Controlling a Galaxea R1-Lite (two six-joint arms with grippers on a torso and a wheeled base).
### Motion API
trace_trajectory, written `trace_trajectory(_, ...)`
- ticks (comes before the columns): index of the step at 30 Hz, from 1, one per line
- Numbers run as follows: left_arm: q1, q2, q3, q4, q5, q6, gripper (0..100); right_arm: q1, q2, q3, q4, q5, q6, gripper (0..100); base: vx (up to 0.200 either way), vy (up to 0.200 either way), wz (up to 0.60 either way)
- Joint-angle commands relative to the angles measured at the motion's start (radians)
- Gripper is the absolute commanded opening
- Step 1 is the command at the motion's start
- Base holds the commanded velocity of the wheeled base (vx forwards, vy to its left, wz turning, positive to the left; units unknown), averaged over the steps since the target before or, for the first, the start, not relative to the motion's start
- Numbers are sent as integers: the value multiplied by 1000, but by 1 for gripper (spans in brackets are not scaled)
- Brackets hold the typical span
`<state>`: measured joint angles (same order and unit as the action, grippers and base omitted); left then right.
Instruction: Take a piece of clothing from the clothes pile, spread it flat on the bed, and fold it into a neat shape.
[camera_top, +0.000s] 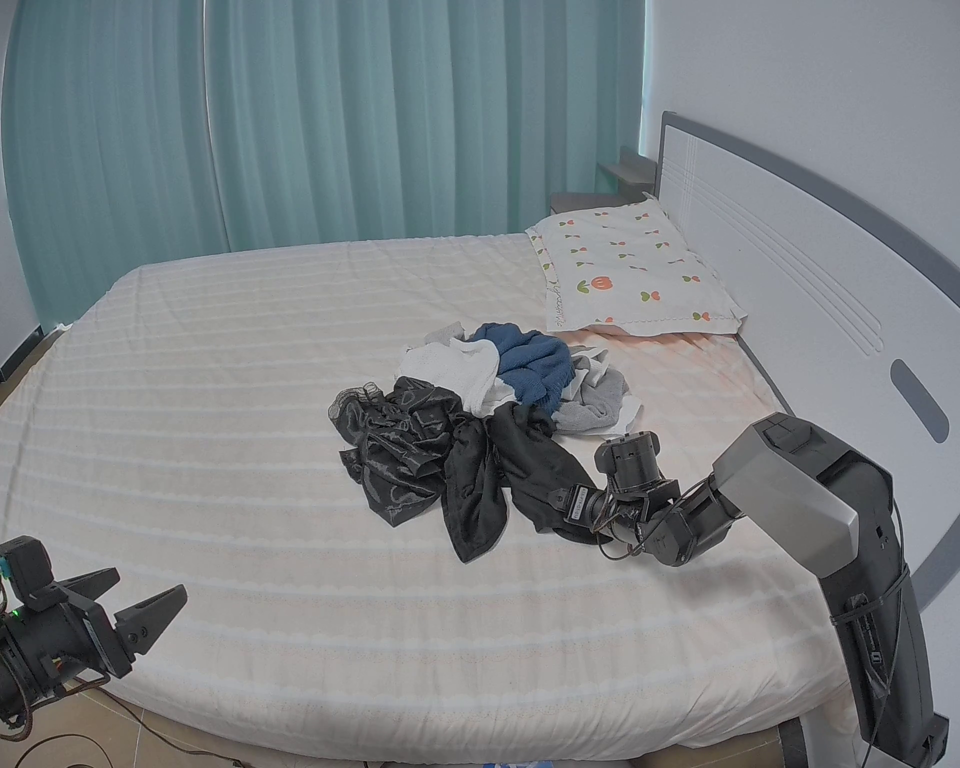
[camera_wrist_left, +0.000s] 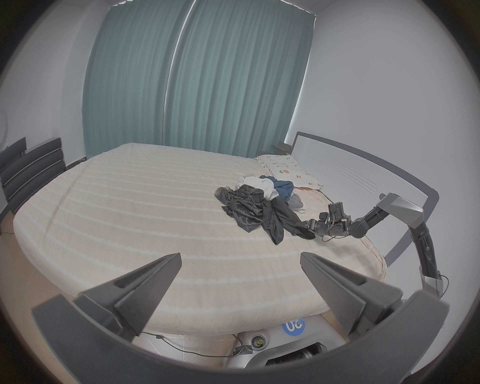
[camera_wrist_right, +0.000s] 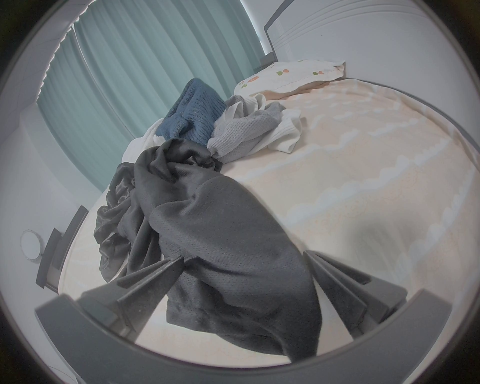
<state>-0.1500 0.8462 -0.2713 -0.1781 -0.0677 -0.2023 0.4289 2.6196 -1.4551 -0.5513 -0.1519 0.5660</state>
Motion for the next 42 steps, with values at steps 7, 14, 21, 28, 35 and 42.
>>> trace_trajectory(7,-112,295,-3,-144,2,-88,100,8,-35,13,-22,55,106,0,0,0,0)
trace_trajectory(14,-237,580,-37,-343,11,-220,100,-13,-85,98,-35,58,150,0,0,0,0)
trace_trajectory(21,-306,1031,-290,-429,17,-373,100,-4,-208,321,-159,58,247,0,0,0,0)
trace_trajectory(28,-319,1331,-598,-422,32,-526,100,-12,-234,410,-245,57,259,0,0,0,0)
trace_trajectory(35,-361,1539,-809,-420,66,-582,100,-12,-230,404,-245,54,261,0,0,0,0)
trace_trajectory(42,-379,1683,-984,-414,158,-578,100,-7,-227,398,-246,48,261,0,0,0,0)
